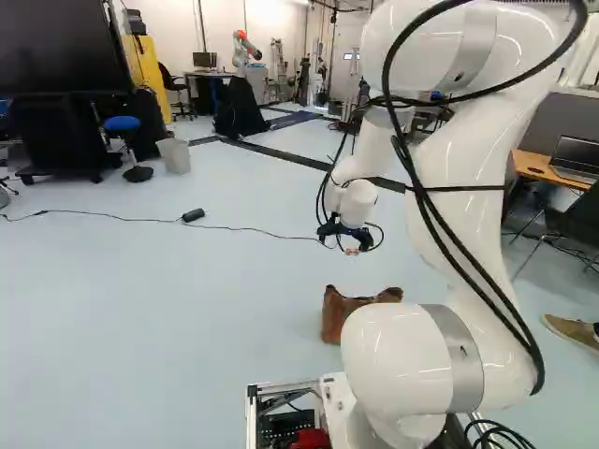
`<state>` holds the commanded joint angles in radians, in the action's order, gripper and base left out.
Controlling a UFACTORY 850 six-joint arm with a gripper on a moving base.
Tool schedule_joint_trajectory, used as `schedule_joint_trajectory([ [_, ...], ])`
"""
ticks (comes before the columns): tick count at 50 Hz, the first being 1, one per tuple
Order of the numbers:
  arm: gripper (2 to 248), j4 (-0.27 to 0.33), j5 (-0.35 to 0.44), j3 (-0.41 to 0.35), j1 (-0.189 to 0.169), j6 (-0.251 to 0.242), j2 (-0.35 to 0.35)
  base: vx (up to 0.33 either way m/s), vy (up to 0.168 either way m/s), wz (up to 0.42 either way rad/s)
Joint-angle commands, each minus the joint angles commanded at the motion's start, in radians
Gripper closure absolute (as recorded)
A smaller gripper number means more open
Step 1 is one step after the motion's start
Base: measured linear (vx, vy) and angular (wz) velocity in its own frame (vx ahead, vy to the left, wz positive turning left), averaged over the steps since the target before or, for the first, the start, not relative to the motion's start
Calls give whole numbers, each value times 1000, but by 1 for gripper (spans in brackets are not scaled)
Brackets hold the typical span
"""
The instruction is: Pick up the grocery bag from the ground
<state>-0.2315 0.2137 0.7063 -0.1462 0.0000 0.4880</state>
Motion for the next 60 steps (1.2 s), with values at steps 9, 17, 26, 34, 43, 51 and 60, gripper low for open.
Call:
schedule_joint_trajectory([
  [9, 3, 0, 0, 36, -16, 0, 48, 0, 0, 0],
  [17, 3, 0, 0, 66, -26, 0, 89, 0, 0, 0],
  [26, 3, 0, 0, 96, -35, 0, 131, 0, 0, 0],
  [34, 3, 0, 0, 121, -44, 0, 168, 0, 0, 0],
  [43, 3, 0, 0, 147, -56, 0, 206, 0, 0, 0],
  [51, 3, 0, 0, 168, -66, 0, 239, 0, 0, 0],
  [60, 3, 0, 0, 191, -76, 8, 276, 0, 0, 0],
])
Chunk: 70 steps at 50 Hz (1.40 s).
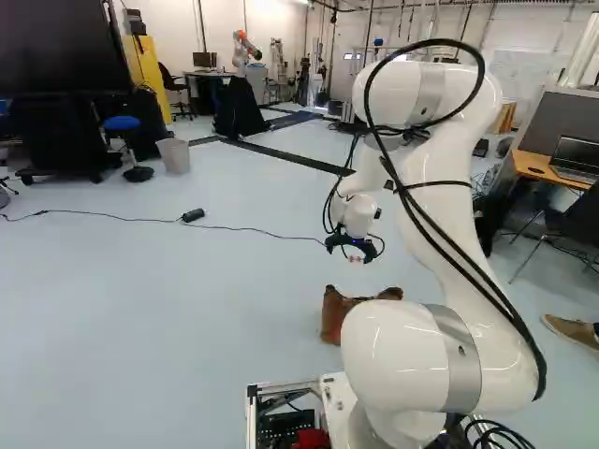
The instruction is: Pick up the grocery bag from the ground
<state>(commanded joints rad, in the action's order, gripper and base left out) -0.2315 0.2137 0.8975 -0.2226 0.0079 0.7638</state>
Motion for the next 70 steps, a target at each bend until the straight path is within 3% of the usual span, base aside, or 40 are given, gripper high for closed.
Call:
schedule_joint_trajectory([
  [12, 3, 0, 0, 29, -13, 135, 47, 0, 0, 0],
  [70, 3, 0, 0, 169, -28, 943, 266, 0, 0, 0],
])
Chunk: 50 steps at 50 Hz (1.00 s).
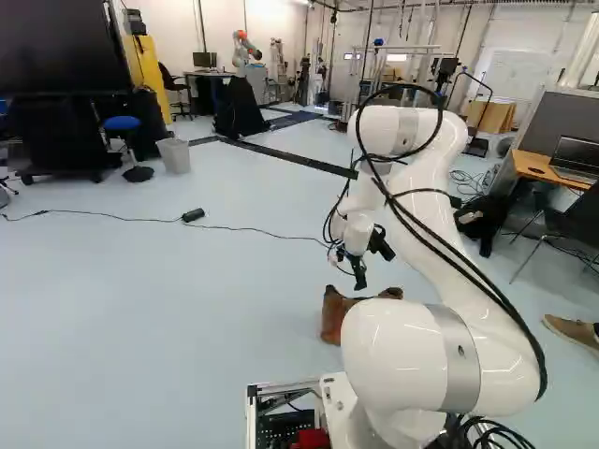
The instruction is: Pick up the grocery bag from the ground
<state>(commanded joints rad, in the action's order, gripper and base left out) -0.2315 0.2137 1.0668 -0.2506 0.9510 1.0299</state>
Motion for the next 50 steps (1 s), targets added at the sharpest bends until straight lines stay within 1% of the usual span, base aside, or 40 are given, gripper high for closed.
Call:
schedule_joint_trajectory([
  [4, 3, 0, 0, 11, 0, 26, 15, 0, 0, 0],
  [11, 3, 0, 0, 30, 0, 41, 42, 0, 0, 0],
  [50, 3, 0, 0, 128, -4, 44, 184, 0, 0, 0],
])
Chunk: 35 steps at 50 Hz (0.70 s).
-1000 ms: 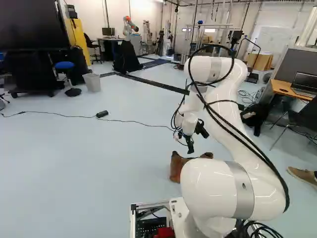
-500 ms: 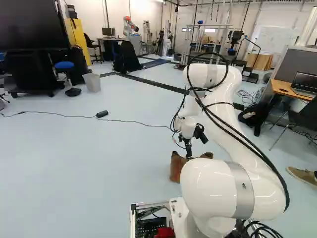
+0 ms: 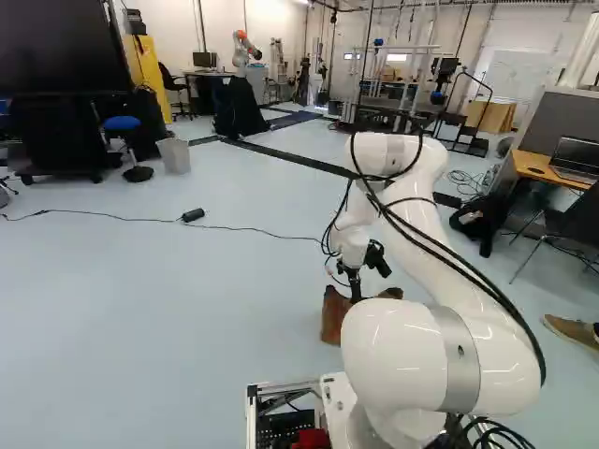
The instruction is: Pick up the grocery bag from the ground
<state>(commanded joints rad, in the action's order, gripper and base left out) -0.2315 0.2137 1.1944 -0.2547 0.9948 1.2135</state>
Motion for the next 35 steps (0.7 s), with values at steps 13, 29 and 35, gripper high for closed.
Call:
schedule_joint_trajectory([
  [13, 3, 0, 0, 40, 0, 0, 49, 0, 0, 0],
  [29, 3, 0, 0, 82, -2, 0, 107, 0, 0, 0],
  [35, 3, 0, 0, 100, -3, 0, 129, 0, 0, 0],
])
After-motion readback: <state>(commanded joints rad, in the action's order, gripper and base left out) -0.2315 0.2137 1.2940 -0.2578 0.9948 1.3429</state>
